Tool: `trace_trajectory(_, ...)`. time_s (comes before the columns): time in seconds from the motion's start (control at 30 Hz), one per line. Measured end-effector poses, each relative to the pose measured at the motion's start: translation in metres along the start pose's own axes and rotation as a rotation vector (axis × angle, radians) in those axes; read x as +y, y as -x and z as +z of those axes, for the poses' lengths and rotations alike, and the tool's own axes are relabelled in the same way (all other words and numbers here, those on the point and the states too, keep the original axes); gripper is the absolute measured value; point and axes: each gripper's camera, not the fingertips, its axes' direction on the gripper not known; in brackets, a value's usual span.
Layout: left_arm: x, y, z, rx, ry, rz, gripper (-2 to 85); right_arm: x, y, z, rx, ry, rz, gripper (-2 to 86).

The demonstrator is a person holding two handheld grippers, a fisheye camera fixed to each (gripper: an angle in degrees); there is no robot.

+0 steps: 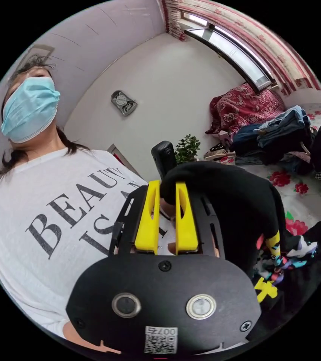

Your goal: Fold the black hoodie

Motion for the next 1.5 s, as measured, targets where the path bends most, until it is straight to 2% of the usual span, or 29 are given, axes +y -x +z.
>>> trace_trajectory(0.07,0.018,0.042,-0.026,-0.018,-0.014,-0.170,4.0,0.011,0.006,-0.016,0.140,-0.053,0.025,4.3)
trace_trajectory(0.13,0.036,0.078,-0.055,-0.015,-0.057,-0.290,3.6,0.040,0.016,-0.040,0.491,-0.102,0.106,5.6)
trace_trajectory(0.17,0.045,0.096,-0.072,-0.013,-0.082,-0.339,3.5,0.048,0.017,-0.044,0.581,-0.100,0.137,6.0)
trace_trajectory(0.23,0.053,0.115,-0.092,-0.014,-0.112,-0.376,3.3,0.083,0.017,-0.050,0.841,-0.036,0.272,7.7)
trace_trajectory(0.3,0.060,0.133,-0.108,0.003,-0.146,-0.407,3.2,0.106,0.016,-0.042,0.933,0.032,0.364,8.7)
trace_trajectory(0.47,0.059,0.146,-0.120,0.021,-0.153,-0.431,3.0,0.151,0.001,0.013,0.918,0.127,0.489,10.6)
trace_trajectory(0.67,0.047,0.131,-0.140,-0.020,-0.136,-0.414,2.9,0.149,-0.030,0.094,1.059,0.360,0.347,10.6)
trace_trajectory(0.77,0.048,0.121,-0.147,-0.057,-0.118,-0.441,2.9,0.160,-0.068,0.125,1.070,0.553,0.366,9.3)
trace_trajectory(0.8,0.049,0.119,-0.151,-0.069,-0.108,-0.463,2.9,0.170,-0.085,0.133,1.079,0.659,0.441,8.6)
trace_trajectory(0.9,0.051,0.115,-0.166,-0.117,-0.088,-0.495,2.8,0.156,-0.063,0.118,1.052,0.578,0.425,7.4)
trace_trajectory(0.97,0.052,0.114,-0.179,-0.153,-0.090,-0.507,2.7,0.140,-0.023,0.086,1.118,0.395,0.386,7.2)
trace_trajectory(1.03,0.051,0.111,-0.196,-0.181,-0.109,-0.522,2.5,0.116,0.058,0.015,1.155,0.060,0.327,7.0)
trace_trajectory(1.07,0.048,0.108,-0.208,-0.191,-0.128,-0.526,2.4,0.111,0.081,-0.002,1.166,-0.015,0.303,6.9)
trace_trajectory(1.13,0.040,0.097,-0.231,-0.182,-0.176,-0.495,2.2,0.091,0.183,-0.053,1.253,-0.249,0.150,6.7)
trace_trajectory(1.17,0.031,0.084,-0.250,-0.139,-0.234,-0.435,2.1,0.086,0.211,-0.062,1.280,-0.305,0.112,6.6)
trace_trajectory(1.23,0.015,0.054,-0.285,-0.061,-0.355,-0.266,2.0,0.077,0.330,-0.082,1.370,-0.503,-0.110,6.2)
trace_trajectory(1.33,-0.010,-0.004,-0.350,-0.068,-0.534,-0.002,2.1,0.087,0.442,-0.067,1.511,-0.693,-0.444,5.8)
trace_trajectory(1.4,-0.021,-0.038,-0.396,-0.096,-0.703,0.141,2.3,0.094,0.481,-0.058,1.551,-0.800,-0.595,5.6)
trace_trajectory(1.5,-0.038,-0.052,-0.418,-0.160,-0.817,0.186,2.8,0.083,0.502,-0.051,1.547,-0.903,-0.738,5.2)
